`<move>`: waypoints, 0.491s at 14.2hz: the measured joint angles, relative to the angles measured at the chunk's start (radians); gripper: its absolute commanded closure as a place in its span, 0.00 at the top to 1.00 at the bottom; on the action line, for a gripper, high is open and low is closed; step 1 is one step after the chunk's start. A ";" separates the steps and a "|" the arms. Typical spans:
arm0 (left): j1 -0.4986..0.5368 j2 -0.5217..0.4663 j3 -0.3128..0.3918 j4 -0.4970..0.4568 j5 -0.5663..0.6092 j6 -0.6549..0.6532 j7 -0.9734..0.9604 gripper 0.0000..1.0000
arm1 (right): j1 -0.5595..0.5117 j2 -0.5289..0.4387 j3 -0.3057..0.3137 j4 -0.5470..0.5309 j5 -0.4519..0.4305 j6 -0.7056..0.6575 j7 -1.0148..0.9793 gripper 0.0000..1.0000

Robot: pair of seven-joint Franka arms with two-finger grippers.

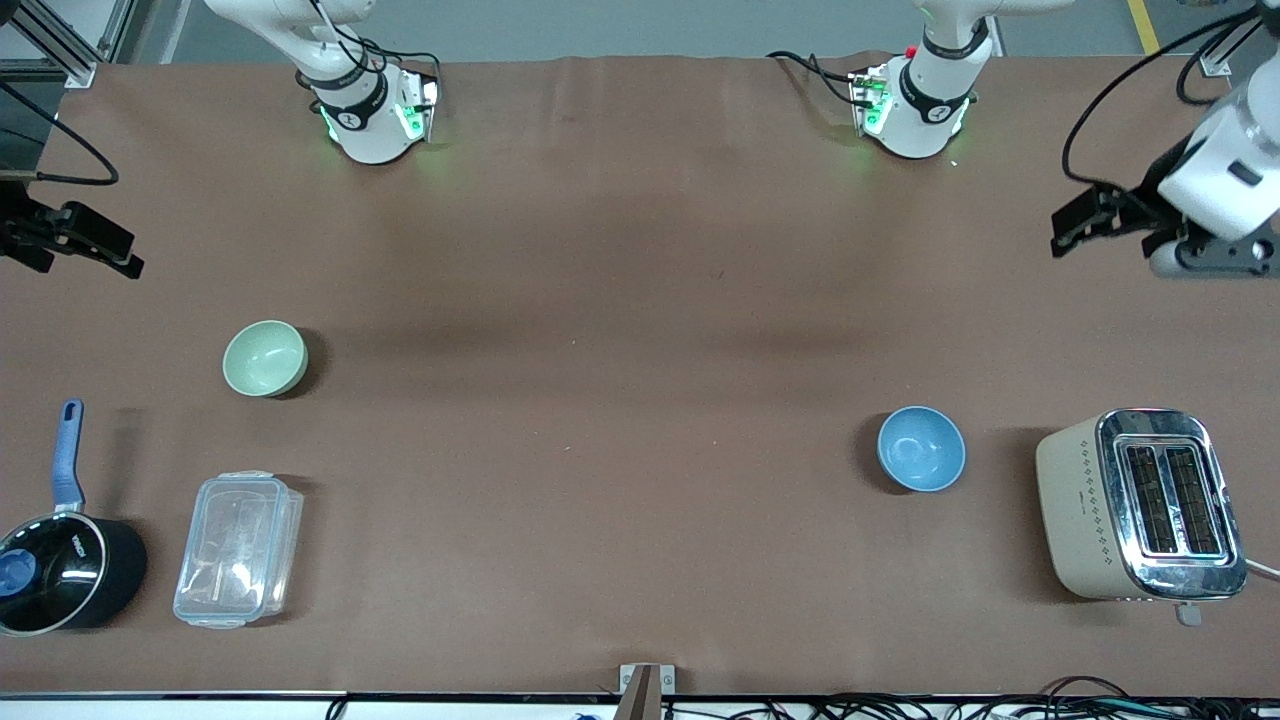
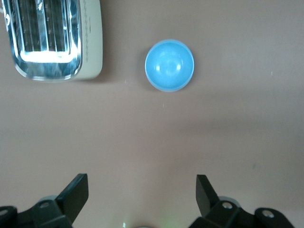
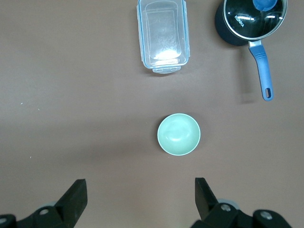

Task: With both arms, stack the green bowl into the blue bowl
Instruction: 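Reach the left gripper to the blue bowl while the right reaches the green bowl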

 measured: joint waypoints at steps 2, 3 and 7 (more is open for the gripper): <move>0.004 0.072 0.002 -0.023 0.000 0.123 0.000 1.00 | 0.000 0.001 -0.001 -0.001 0.000 0.000 0.000 1.00; 0.007 0.110 0.002 -0.041 0.000 0.186 -0.001 1.00 | 0.000 0.001 -0.001 -0.001 0.000 0.000 0.000 1.00; 0.031 0.228 0.003 -0.144 0.000 0.416 -0.001 1.00 | -0.002 0.011 -0.048 -0.009 0.016 0.006 -0.005 1.00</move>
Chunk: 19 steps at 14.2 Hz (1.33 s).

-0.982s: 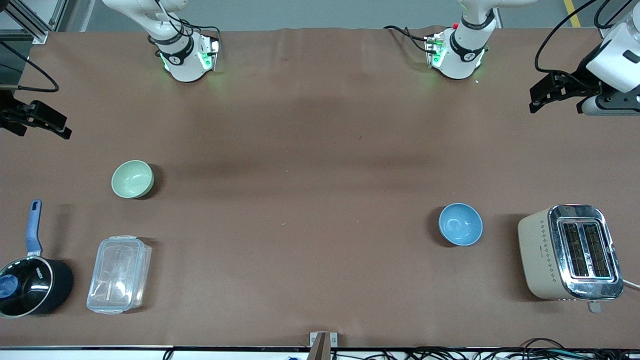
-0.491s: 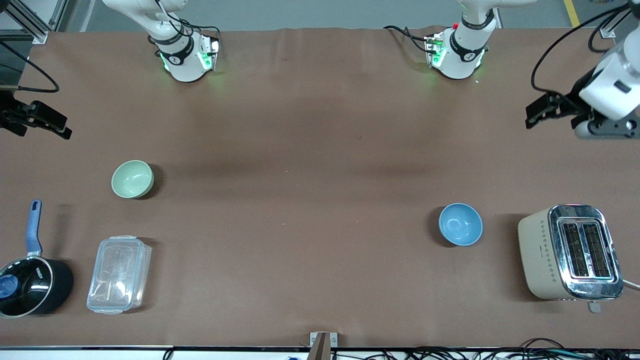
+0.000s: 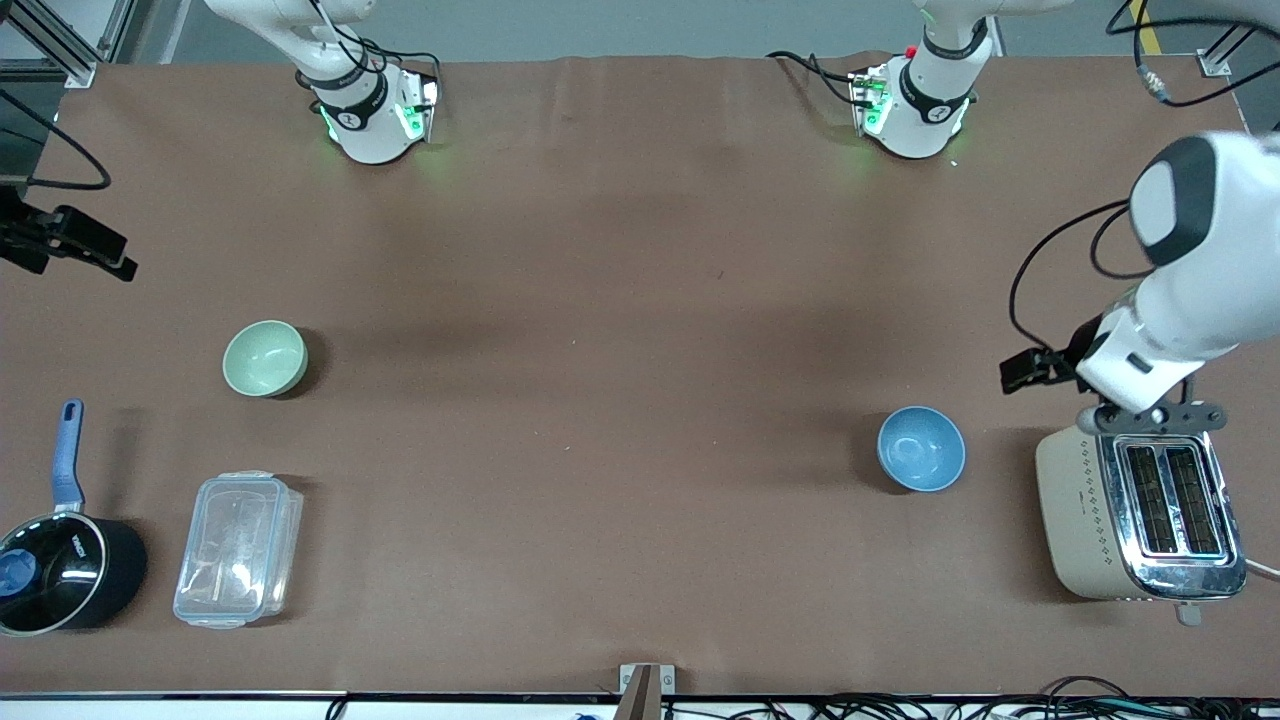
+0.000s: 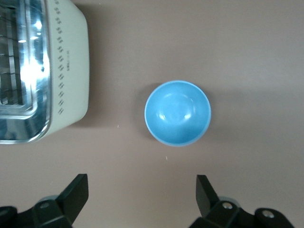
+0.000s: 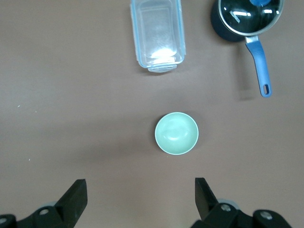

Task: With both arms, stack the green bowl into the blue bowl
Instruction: 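Reach the left gripper to the blue bowl while the right reaches the green bowl, then grasp the blue bowl rim with the left gripper and slide it toward the middle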

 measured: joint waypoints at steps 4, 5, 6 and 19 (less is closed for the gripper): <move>0.015 0.075 0.000 -0.155 0.012 0.292 0.000 1.00 | -0.006 0.024 -0.139 -0.140 0.083 0.138 -0.168 1.00; 0.021 0.102 0.001 -0.183 0.022 0.360 0.000 0.99 | -0.008 0.030 -0.171 -0.188 0.107 0.180 -0.205 1.00; 0.026 0.133 0.001 -0.200 0.029 0.414 0.000 0.93 | -0.010 0.034 -0.192 -0.240 0.117 0.227 -0.231 1.00; 0.024 0.282 -0.010 -0.186 0.032 0.542 -0.038 0.00 | -0.019 0.330 -0.336 -0.519 0.444 0.569 -0.594 1.00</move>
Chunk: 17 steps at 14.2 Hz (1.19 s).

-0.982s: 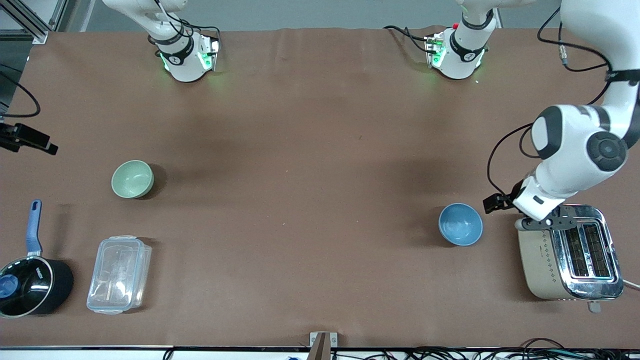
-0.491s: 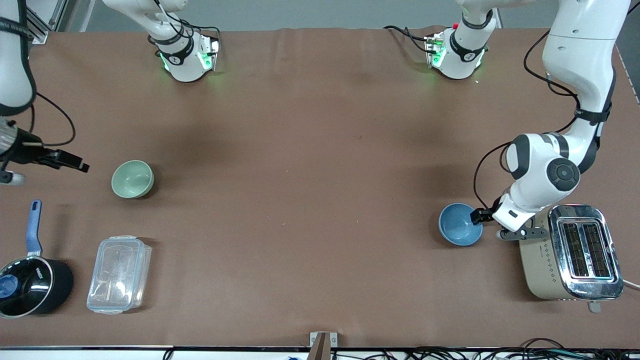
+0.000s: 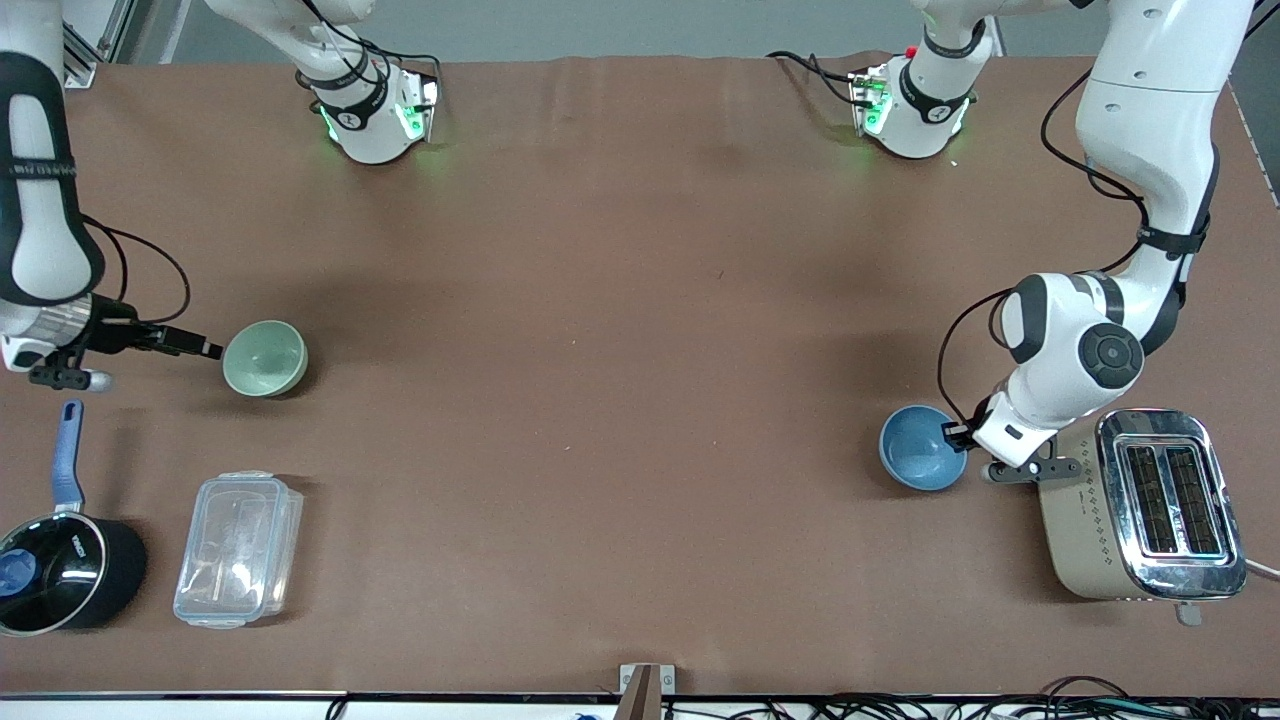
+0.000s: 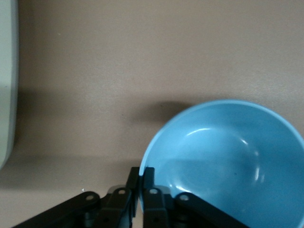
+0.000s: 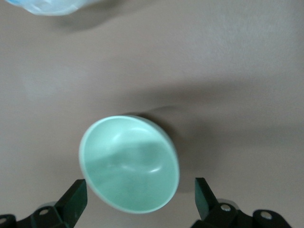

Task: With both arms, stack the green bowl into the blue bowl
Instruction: 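Grasp the blue bowl rim with the left gripper and slide it toward the middle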

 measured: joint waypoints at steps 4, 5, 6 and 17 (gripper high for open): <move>-0.018 -0.010 -0.026 0.017 0.000 -0.026 -0.012 0.00 | -0.007 0.108 -0.002 0.001 0.092 0.045 -0.124 0.74; -0.025 -0.019 -0.048 0.023 0.000 -0.055 -0.033 0.00 | -0.008 0.124 -0.002 0.001 0.101 0.061 -0.135 0.53; -0.032 -0.032 -0.082 0.028 0.000 -0.082 -0.064 0.00 | -0.008 0.136 -0.002 0.002 0.105 0.071 -0.144 0.31; -0.361 -0.026 -0.291 0.077 0.003 -0.120 -0.678 0.00 | -0.005 0.107 -0.013 0.031 0.115 -0.010 -0.190 0.02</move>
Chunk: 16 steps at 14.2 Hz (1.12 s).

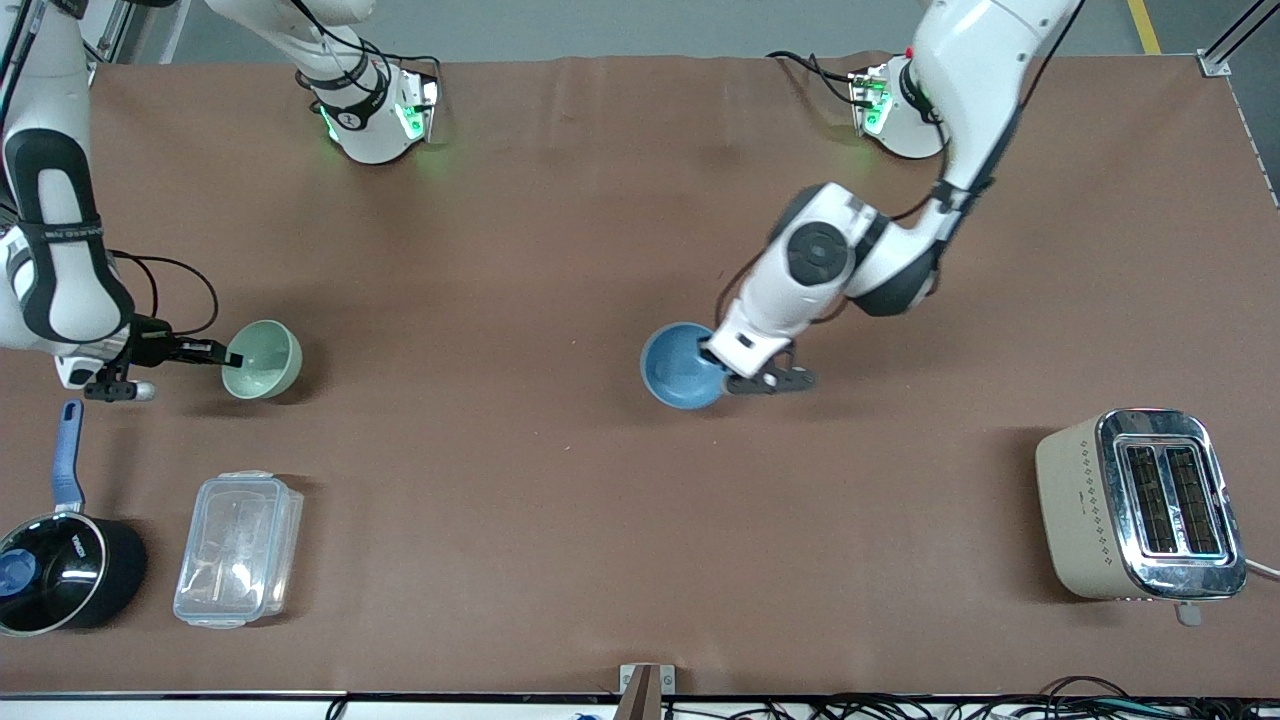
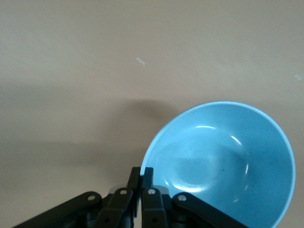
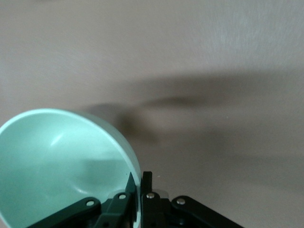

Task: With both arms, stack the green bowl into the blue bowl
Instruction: 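Grasp the blue bowl rim with the left gripper and slide it toward the middle, then lift the green bowl with the right gripper toward the blue bowl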

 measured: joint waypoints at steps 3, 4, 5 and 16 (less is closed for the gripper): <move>-0.106 0.078 0.009 0.088 0.000 0.000 -0.102 0.00 | 0.010 -0.086 0.000 0.011 -0.003 -0.046 0.009 0.02; -0.133 0.109 0.015 0.116 0.004 0.000 -0.115 0.00 | 0.016 -0.118 0.000 0.012 -0.013 -0.065 0.033 0.02; -0.152 0.137 0.020 0.140 0.014 0.000 -0.122 0.00 | 0.024 -0.147 0.002 0.012 -0.039 -0.076 0.077 0.02; -0.155 0.146 0.098 0.320 0.158 -0.190 -0.122 1.00 | 0.062 -0.344 0.448 0.012 -0.252 -0.093 0.798 0.03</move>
